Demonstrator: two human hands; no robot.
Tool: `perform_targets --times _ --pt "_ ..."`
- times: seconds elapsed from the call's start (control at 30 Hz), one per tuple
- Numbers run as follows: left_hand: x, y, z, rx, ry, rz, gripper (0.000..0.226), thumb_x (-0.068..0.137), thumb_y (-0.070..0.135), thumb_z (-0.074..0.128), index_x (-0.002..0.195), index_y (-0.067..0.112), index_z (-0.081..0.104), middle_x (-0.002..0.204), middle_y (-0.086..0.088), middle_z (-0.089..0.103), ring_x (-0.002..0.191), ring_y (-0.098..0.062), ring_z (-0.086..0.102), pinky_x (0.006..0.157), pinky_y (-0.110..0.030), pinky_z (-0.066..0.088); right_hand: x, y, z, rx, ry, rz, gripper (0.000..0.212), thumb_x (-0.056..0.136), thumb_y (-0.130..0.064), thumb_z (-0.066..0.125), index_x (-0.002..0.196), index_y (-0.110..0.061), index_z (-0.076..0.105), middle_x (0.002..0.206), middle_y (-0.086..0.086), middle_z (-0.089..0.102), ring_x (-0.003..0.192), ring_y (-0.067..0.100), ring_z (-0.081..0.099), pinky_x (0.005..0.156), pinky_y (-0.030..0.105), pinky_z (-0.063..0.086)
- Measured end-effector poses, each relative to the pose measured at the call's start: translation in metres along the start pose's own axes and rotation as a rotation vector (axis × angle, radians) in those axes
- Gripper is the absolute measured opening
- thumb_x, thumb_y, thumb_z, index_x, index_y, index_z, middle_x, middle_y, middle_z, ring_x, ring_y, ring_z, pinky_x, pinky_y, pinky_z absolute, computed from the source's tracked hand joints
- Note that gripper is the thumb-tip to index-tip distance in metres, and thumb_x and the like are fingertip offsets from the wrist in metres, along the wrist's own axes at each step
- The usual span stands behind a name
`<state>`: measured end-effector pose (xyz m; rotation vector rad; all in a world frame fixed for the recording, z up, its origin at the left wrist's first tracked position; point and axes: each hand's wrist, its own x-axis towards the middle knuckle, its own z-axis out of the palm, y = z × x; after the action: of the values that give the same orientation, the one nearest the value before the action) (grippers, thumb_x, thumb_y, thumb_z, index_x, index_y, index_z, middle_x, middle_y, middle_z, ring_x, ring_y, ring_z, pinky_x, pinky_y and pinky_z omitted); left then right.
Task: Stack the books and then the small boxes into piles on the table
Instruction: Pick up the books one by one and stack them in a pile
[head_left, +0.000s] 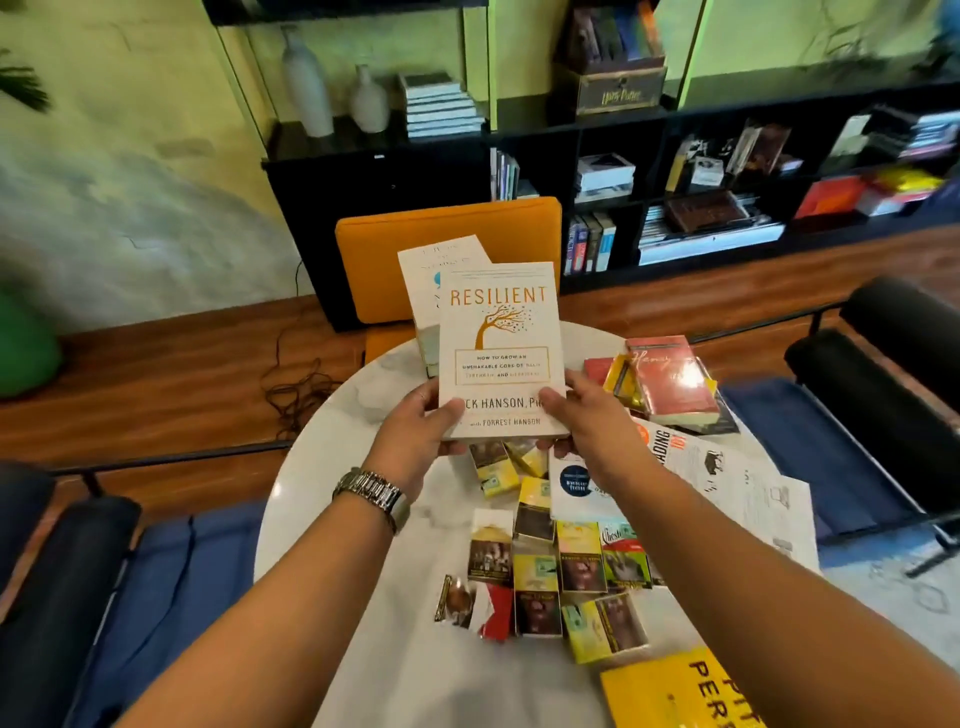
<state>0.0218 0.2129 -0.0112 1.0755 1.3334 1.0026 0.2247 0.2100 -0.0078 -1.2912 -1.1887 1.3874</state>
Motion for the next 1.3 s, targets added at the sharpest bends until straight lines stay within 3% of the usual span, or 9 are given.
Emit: perform_targets --times 0.13,0.27,0.37,0.43,0.63,0.73,0.9,1.07,1.3 --pt "0.035 0.042 -0.011 -0.065 0.093 0.037 0.022 0.097 0.016 0.049 0.116 0.022 0.059 0.113 0.001 0.067 0.091 -0.013 0.064 0.058 -0.02 0.052 0.058 -0.048 0.013 -0.158 0.011 -0.027 0.029 0.098 -0.027 0.052 0.124 -0.018 0.06 0.096 0.005 0.073 0.06 0.018 0.063 0.049 0.027 0.046" --pt "0.078 0.077 -0.027 0.045 0.156 0.023 0.014 0.097 0.026 0.05 0.103 0.025 0.062 0.103 0.002 0.067 0.09 -0.018 0.058 0.076 -0.034 0.05 0.115 -0.089 0.021 -0.239 0.08 0.0 0.024 0.097 -0.034 0.054 0.112 -0.018 0.065 0.087 0.003 0.068 0.058 0.015 0.054 0.052 0.028 0.044" --pt "0.108 0.087 -0.038 0.144 0.185 -0.021 0.02 0.096 0.033 0.047 0.09 0.025 0.064 0.105 0.0 0.066 0.095 -0.022 0.058 0.086 -0.034 0.047 0.157 -0.103 0.03 -0.322 0.08 0.077 0.023 0.095 -0.037 0.057 0.093 -0.016 0.066 0.084 0.007 0.064 0.059 0.017 0.051 0.057 0.03 0.043" --pt "0.121 0.087 -0.04 0.245 0.176 -0.045 0.028 0.097 0.036 0.043 0.105 0.02 0.065 0.12 -0.002 0.064 0.11 -0.025 0.058 0.1 -0.04 0.045 0.173 -0.104 0.034 -0.401 0.082 0.134 0.028 0.095 -0.039 0.056 0.083 -0.014 0.061 0.076 0.008 0.06 0.057 0.017 0.049 0.055 0.029 0.041" --pt "0.139 0.079 -0.043 0.403 0.121 -0.099 0.045 0.102 0.033 0.035 0.135 0.004 0.048 0.14 -0.017 0.049 0.13 -0.033 0.045 0.109 -0.04 0.037 0.203 -0.084 0.04 -0.449 0.104 0.199 0.032 0.093 -0.041 0.058 0.078 -0.013 0.061 0.077 0.011 0.062 0.063 0.023 0.049 0.052 0.031 0.035" --pt "0.143 0.075 -0.042 0.42 0.115 -0.12 0.045 0.104 0.024 0.029 0.14 -0.001 0.038 0.146 -0.02 0.039 0.135 -0.034 0.037 0.111 -0.039 0.033 0.209 -0.076 0.041 -0.488 0.126 0.194 0.034 0.092 -0.045 0.057 0.077 -0.015 0.062 0.082 0.012 0.063 0.066 0.024 0.052 0.058 0.036 0.041" --pt "0.146 0.068 -0.041 0.438 0.116 -0.102 0.046 0.104 0.026 0.027 0.143 0.003 0.034 0.15 -0.016 0.035 0.138 -0.031 0.033 0.113 -0.039 0.031 0.211 -0.073 0.041 -0.686 0.134 0.134 0.037 0.093 -0.047 0.054 0.082 -0.013 0.062 0.1 0.009 0.068 0.094 0.029 0.064 0.091 0.047 0.052" --pt "0.149 0.064 -0.037 0.47 0.135 -0.11 0.049 0.103 0.035 0.026 0.141 0.006 0.038 0.144 -0.018 0.043 0.133 -0.033 0.041 0.106 -0.036 0.036 0.211 -0.067 0.039 -0.737 0.125 0.104 0.043 0.093 -0.05 0.052 0.106 -0.013 0.07 0.102 0.007 0.071 0.091 0.028 0.065 0.089 0.045 0.053" --pt "0.149 0.061 -0.035 0.386 0.213 -0.163 0.05 0.104 0.034 0.023 0.141 0.005 0.038 0.144 -0.019 0.043 0.133 -0.034 0.041 0.105 -0.034 0.036 0.207 -0.067 0.039 -0.845 0.13 0.083 0.048 0.099 -0.051 0.037 0.104 -0.014 0.067 0.09 0.005 0.064 0.082 0.025 0.06 0.079 0.04 0.05"
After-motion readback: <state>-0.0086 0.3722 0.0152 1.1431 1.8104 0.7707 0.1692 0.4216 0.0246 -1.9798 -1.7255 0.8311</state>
